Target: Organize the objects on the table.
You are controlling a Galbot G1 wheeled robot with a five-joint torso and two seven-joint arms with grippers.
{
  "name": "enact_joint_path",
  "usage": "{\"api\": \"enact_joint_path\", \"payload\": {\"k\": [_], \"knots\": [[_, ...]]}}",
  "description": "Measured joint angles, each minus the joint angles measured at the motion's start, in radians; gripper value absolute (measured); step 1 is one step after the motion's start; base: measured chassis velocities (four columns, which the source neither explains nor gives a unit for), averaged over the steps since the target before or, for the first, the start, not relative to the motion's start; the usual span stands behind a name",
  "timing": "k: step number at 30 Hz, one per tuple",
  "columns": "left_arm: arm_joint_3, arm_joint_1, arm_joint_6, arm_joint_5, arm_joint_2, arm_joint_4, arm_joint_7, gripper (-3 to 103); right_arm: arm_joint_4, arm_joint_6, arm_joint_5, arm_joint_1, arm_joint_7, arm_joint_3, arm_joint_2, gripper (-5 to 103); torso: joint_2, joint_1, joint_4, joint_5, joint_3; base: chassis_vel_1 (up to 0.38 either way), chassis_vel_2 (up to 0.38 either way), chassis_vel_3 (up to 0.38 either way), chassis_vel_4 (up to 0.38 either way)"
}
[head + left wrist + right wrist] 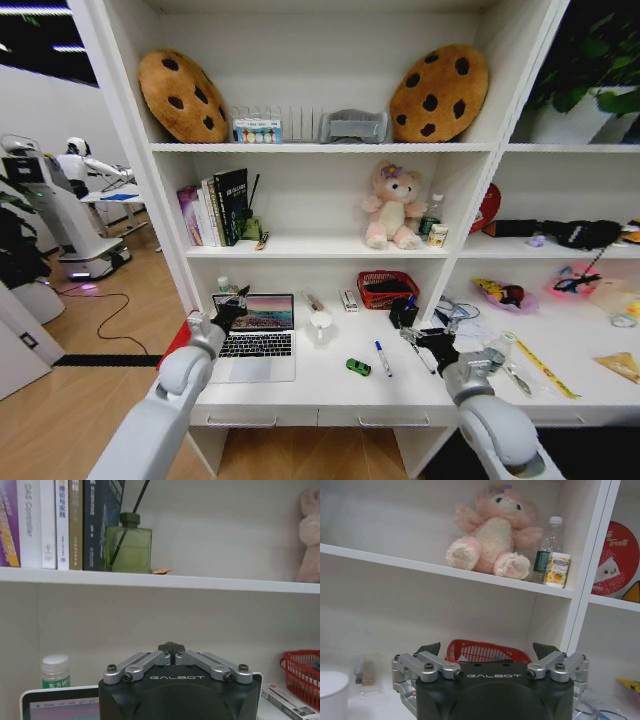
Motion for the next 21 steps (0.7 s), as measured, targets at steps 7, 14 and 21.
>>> {"api": "enact_joint_path", "payload": {"k": [7, 14, 21], "knots": [[0.036, -0.127, 0.208, -0.046, -0.018, 0.071, -0.052, 0, -0.031, -0.002, 0.026, 0.011, 0.013, 0.006, -0.039, 100, 0.000, 0.000, 0.0000, 0.0001, 0.000, 0.000, 0.000, 0.000, 0.000], [0.050, -0.187, 0.263, -0.061, -0.027, 0.101, -0.061, 0, -0.050, 0.001, 0.015, 0.014, 0.013, -0.004, -0.001, 100, 0.000, 0.000, 0.0000, 0.0001, 0.000, 0.000, 0.000, 0.000, 0.000], [0.056, -0.230, 0.336, -0.121, -0.022, 0.129, -0.092, 0, -0.052, 0.003, 0.000, 0.009, 0.013, -0.009, 0.016, 100, 0.000, 0.000, 0.0001, 0.0000, 0.000, 0.000, 0.000, 0.000, 0.000]]}}
